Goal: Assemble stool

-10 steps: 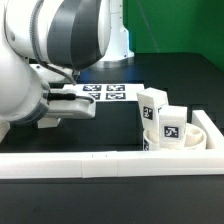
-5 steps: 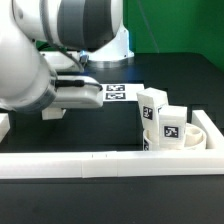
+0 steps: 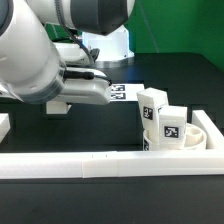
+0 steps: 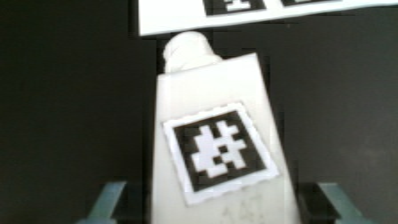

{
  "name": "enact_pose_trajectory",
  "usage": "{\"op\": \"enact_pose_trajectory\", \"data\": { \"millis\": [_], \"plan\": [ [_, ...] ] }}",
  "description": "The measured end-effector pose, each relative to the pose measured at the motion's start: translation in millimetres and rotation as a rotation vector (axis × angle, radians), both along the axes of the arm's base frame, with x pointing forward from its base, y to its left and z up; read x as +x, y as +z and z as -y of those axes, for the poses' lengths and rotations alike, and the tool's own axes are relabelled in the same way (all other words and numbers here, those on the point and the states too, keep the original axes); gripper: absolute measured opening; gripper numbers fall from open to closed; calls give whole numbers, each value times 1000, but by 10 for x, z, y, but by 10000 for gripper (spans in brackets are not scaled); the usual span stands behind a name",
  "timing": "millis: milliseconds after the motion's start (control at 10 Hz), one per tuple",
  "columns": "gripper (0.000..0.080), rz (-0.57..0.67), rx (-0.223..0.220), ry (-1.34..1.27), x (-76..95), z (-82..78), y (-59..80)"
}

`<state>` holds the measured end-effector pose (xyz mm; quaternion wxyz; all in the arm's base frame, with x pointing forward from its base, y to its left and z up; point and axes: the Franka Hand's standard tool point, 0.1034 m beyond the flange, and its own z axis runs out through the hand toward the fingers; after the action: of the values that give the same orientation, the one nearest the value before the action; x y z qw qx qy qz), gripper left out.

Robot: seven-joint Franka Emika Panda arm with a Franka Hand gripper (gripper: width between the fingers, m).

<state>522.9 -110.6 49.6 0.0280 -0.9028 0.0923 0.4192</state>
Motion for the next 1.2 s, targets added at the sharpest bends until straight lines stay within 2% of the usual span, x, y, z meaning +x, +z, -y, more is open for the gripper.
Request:
{"op": "enact_pose_trajectory", "data": {
  "millis": [100, 200, 300, 400, 500, 600, 700, 1100, 1200],
  "plan": [
    [325, -2, 1, -2, -17, 3, 0],
    [325, 40, -14, -1, 74, -19, -13],
    [325, 167, -40, 11, 236, -117, 107],
    [325, 196, -54, -42, 163, -292, 333],
    [325, 209, -68, -97, 188, -372, 450],
    [325, 239, -89, -113, 268, -385, 501],
    [325, 333, -103, -100, 386, -369, 472],
    [325, 639, -156, -92, 521, -399, 458],
    [325, 678, -163, -90, 517, -414, 458]
  ]
}}
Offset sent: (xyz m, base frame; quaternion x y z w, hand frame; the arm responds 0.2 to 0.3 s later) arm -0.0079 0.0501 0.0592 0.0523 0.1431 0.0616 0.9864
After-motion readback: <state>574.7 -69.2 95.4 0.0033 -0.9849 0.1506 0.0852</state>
